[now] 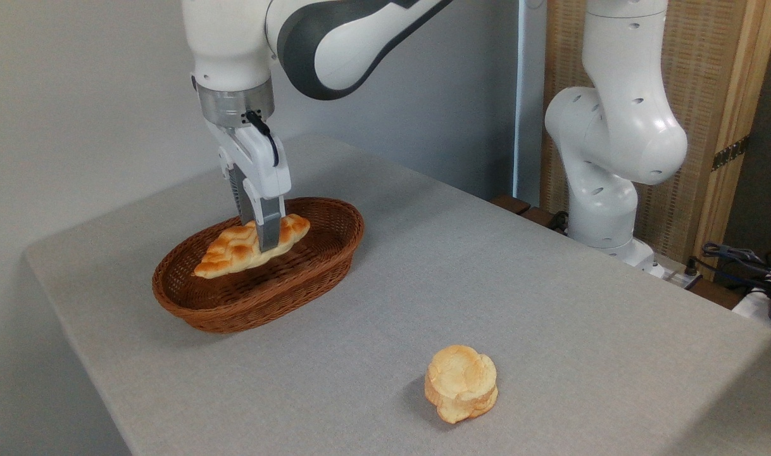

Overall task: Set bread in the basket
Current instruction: 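Lower the roll into the basket and open the gripper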

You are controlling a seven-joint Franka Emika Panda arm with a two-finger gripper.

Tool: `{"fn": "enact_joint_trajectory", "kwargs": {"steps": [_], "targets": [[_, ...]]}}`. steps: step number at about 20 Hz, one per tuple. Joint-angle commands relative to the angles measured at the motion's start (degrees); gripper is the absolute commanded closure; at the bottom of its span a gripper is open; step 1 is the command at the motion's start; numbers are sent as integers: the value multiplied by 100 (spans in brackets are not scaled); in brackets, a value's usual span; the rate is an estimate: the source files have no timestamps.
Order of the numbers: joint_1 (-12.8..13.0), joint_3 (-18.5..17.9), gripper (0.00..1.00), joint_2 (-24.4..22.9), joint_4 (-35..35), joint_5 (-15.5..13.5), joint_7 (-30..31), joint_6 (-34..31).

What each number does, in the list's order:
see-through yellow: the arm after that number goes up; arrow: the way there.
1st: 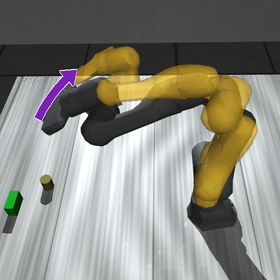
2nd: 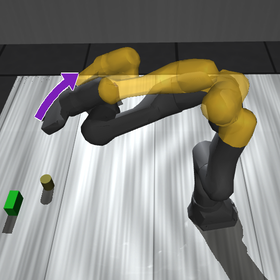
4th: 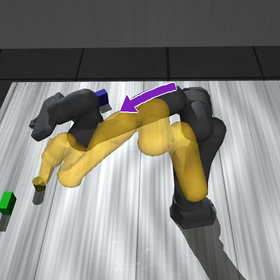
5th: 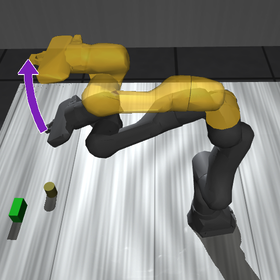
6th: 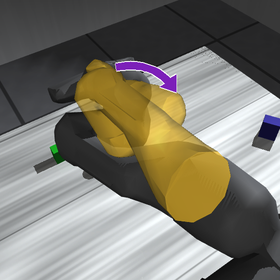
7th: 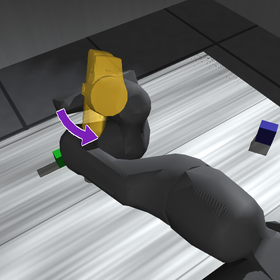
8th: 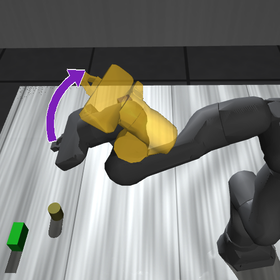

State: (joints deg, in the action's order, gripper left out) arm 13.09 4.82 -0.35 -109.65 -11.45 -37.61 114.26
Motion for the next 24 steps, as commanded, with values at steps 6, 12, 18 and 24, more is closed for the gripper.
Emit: {"fn": "enact_joint_trajectory", "kwargs": {"steps": [6, 12, 18, 24], "targets": [[9, -69, 0, -18, 5, -15, 35, 52], [-26, -209, 0, -62, 14, 230, 26, 70], [-26, -753, 0, -211, 23, 705, 8, 79], [-26, -1184, 0, -211, 5, 1154, 8, 79]]}}
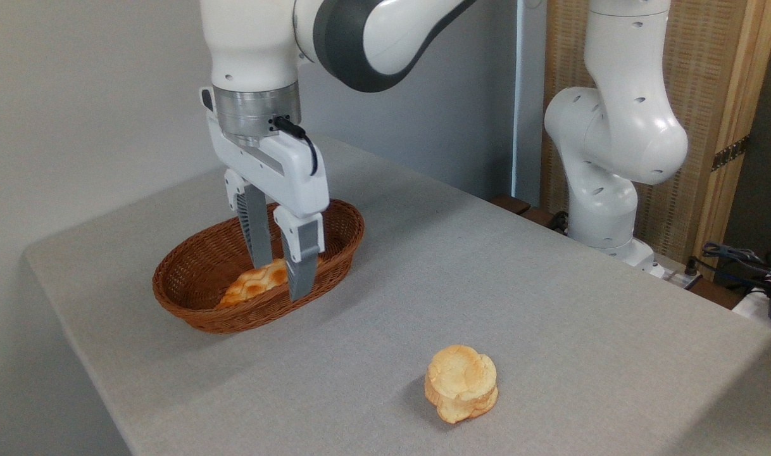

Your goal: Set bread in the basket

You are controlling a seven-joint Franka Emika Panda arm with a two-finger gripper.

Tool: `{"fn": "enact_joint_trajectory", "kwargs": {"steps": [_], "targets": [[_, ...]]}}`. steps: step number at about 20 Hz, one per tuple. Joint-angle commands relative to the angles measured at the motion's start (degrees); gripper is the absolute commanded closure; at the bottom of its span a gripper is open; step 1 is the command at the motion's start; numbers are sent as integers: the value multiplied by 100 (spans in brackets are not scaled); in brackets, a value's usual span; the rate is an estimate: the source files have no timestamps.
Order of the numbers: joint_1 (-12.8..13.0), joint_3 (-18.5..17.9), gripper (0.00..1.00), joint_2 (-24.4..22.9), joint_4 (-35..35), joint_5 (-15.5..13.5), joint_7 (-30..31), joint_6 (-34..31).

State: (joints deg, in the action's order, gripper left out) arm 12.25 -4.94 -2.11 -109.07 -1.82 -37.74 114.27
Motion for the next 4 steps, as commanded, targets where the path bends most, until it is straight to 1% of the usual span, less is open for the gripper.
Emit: {"fn": "enact_joint_trajectory", "kwargs": {"steps": [1, 4], "targets": [[59, -261, 0, -18, -53, 191, 21, 78], [50, -349, 0, -26, -44, 182, 22, 52]]}}
